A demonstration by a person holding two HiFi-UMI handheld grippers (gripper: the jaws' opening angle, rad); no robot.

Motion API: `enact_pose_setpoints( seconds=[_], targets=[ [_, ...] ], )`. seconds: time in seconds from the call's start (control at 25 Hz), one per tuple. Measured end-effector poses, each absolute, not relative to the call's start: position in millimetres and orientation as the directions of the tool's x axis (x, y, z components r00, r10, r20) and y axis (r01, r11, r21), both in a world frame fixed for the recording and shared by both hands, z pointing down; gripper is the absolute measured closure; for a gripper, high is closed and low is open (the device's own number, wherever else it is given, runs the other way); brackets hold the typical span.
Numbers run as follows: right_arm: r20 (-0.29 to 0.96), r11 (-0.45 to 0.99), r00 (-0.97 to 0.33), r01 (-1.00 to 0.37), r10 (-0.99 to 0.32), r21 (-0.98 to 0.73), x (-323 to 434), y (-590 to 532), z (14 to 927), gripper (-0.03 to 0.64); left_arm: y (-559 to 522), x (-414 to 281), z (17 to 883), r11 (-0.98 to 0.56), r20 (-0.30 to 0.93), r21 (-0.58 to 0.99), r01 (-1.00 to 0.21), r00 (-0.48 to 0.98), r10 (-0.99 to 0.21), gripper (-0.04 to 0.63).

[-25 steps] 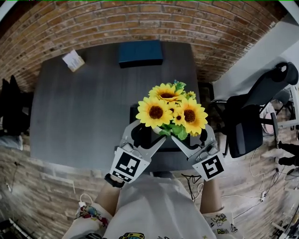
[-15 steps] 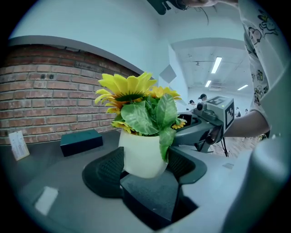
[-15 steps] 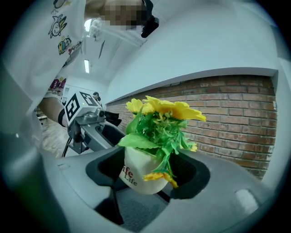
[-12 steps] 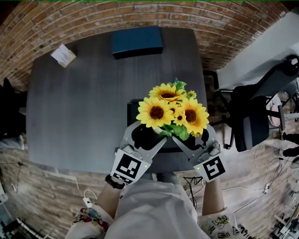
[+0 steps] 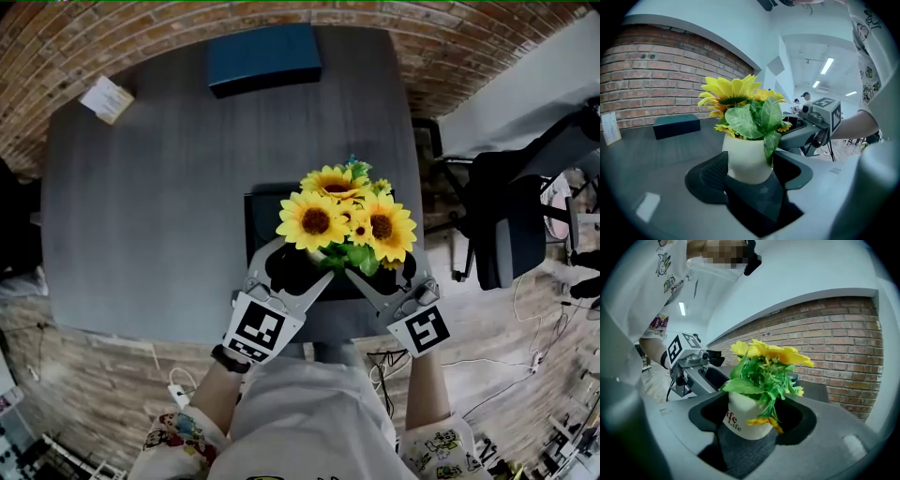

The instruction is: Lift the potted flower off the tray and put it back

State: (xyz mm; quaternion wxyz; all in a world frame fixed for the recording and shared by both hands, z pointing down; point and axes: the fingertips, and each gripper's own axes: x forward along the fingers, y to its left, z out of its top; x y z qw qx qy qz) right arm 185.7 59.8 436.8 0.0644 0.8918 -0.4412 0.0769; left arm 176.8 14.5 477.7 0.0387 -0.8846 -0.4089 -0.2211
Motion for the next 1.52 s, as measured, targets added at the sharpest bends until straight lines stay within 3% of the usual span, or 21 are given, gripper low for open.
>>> enact_pose_setpoints(
  seconds=[0.12, 0.16, 0.28, 0.4, 0.64, 0.8, 0.96, 1.16, 1.28, 1.52],
  targets=[
    [0.204, -0.599, 0.593, -0.800, -0.779, 0.038, 185, 61, 447, 0.329, 19, 177, 487, -0.657, 0.436, 0.121, 0.744, 0.554, 0.709, 0.290],
    [0.230, -0.588, 0.581, -0.808, -0.781, 0.046, 182, 61, 453, 0.369, 21, 177, 490, -0.655, 0.443, 0.118, 0.746, 0.551, 0.707, 0.296],
    [0.325, -0.567, 0.556, -0.821, -0.765, 0.070, 175, 66, 478, 0.376, 25, 177, 500, -0.657, 0.469, 0.099, 0.747, 0.547, 0.693, 0.293],
    [0.255, -0.606, 0.592, -0.795, -0.765, 0.029, 178, 64, 472, 0.375, 26, 176, 502, -0.665, 0.463, 0.105, 0.739, 0.556, 0.691, 0.295],
    [0.412, -0.534, 0.523, -0.840, -0.746, 0.099, 168, 63, 494, 0.374, 18, 172, 515, -0.666, 0.482, 0.128, 0.735, 0.541, 0.689, 0.304],
    [0.321, -0.577, 0.561, -0.815, -0.763, 0.054, 173, 60, 484, 0.374, 21, 168, 523, -0.653, 0.507, 0.125, 0.747, 0.517, 0.689, 0.314],
    [0.405, -0.544, 0.524, -0.836, -0.750, 0.074, 169, 66, 497, 0.379, 23, 169, 525, -0.662, 0.511, 0.134, 0.737, 0.521, 0.684, 0.319],
    [0.406, -0.540, 0.522, -0.838, -0.750, 0.080, 170, 67, 497, 0.379, 23, 171, 525, -0.666, 0.509, 0.132, 0.734, 0.526, 0.681, 0.319],
    [0.341, -0.570, 0.552, -0.820, -0.761, 0.056, 174, 65, 488, 0.378, 23, 171, 525, -0.667, 0.509, 0.122, 0.735, 0.530, 0.678, 0.316],
    [0.398, -0.542, 0.529, -0.836, -0.749, 0.091, 171, 72, 496, 0.377, 24, 170, 526, -0.666, 0.506, 0.109, 0.738, 0.536, 0.676, 0.308]
  ],
)
